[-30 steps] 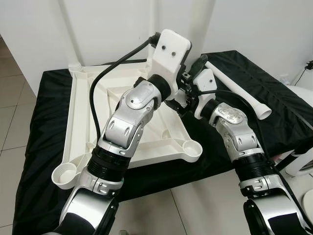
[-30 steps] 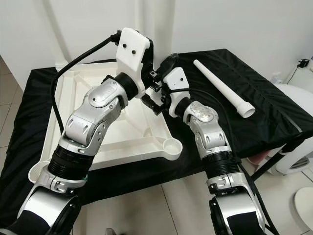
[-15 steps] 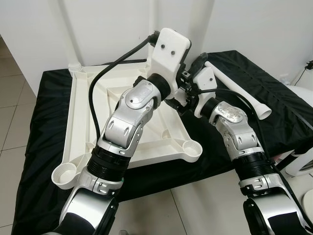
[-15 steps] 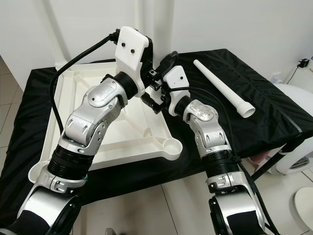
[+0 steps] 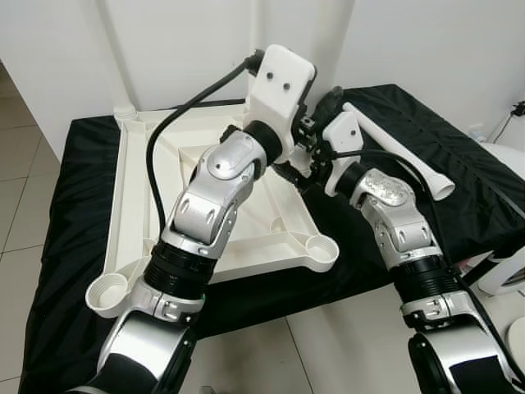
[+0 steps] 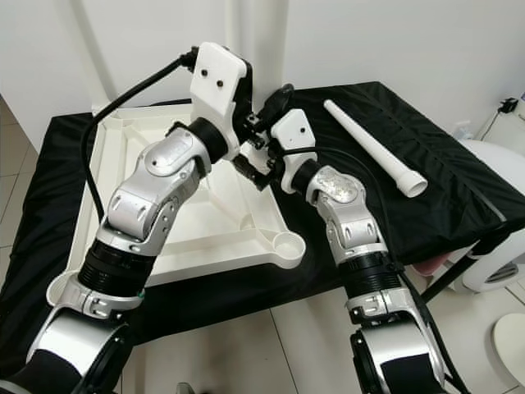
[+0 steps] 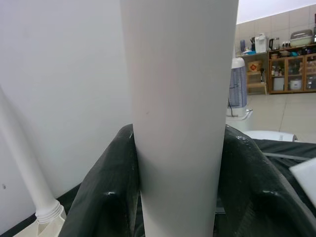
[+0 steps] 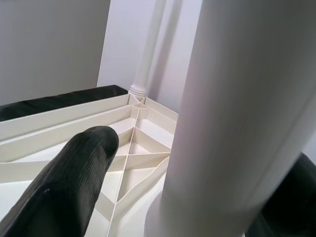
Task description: Building children table
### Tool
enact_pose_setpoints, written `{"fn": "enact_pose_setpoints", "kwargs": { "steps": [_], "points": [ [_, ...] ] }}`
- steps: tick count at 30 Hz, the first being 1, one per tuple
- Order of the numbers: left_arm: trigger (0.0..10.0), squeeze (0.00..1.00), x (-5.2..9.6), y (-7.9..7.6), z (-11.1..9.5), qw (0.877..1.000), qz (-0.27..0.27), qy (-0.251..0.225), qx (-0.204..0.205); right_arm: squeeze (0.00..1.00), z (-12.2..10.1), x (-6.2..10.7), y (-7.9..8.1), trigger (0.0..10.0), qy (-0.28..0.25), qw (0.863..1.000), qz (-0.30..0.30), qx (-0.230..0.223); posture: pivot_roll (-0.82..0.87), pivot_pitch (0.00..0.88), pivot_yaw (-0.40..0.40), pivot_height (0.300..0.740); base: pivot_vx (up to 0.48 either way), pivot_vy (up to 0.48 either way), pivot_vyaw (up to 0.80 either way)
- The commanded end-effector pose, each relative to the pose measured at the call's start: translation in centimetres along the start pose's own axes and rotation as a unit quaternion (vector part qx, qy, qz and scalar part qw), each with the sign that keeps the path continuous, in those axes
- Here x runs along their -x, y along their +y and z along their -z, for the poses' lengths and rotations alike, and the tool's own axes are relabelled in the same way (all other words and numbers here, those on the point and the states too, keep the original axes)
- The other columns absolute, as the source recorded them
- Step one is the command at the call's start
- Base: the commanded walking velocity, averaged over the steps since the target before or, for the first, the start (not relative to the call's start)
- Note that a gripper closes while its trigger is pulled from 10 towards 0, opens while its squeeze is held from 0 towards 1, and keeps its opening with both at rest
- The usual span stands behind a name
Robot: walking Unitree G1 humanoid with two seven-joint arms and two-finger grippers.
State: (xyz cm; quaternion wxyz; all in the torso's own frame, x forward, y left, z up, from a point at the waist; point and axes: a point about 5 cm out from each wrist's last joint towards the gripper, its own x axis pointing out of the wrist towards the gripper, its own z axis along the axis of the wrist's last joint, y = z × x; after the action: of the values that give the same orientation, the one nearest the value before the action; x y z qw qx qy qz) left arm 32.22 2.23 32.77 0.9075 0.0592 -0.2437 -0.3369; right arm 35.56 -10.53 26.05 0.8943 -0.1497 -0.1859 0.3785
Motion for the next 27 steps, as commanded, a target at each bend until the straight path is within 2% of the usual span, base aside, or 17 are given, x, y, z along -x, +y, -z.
{"fn": "enact_pose_setpoints", "kwargs": {
  "steps": [1, 12, 27],
  "points": [
    [10.0, 0.0, -0.1, 0.4, -0.7, 1.0, -0.004, -0.013, -0.008, 0.0, 0.5, 0.1, 0.4, 10.0, 0.008, 1.0, -0.009, 0.007, -0.04, 0.057, 0.004, 0.74, 0.0, 0.0, 0.0],
    [10.0, 0.0, -0.1, 0.9, -0.6, 1.0, -0.01, -0.011, -0.013, 0.0, 0.0, 0.2, 0.0, 10.0, -0.006, 1.0, -0.001, 0.01, -0.04, 0.056, 0.007, 0.74, 0.0, 0.0, 0.0],
    [10.0, 0.0, -0.1, 0.6, -0.7, 1.0, -0.007, -0.014, -0.008, 0.0, -0.8, -0.2, -0.9, 9.9, -0.027, 0.999, 0.021, 0.0, -0.04, 0.056, 0.002, 0.74, 0.0, 0.0, 0.0]
  ]
}}
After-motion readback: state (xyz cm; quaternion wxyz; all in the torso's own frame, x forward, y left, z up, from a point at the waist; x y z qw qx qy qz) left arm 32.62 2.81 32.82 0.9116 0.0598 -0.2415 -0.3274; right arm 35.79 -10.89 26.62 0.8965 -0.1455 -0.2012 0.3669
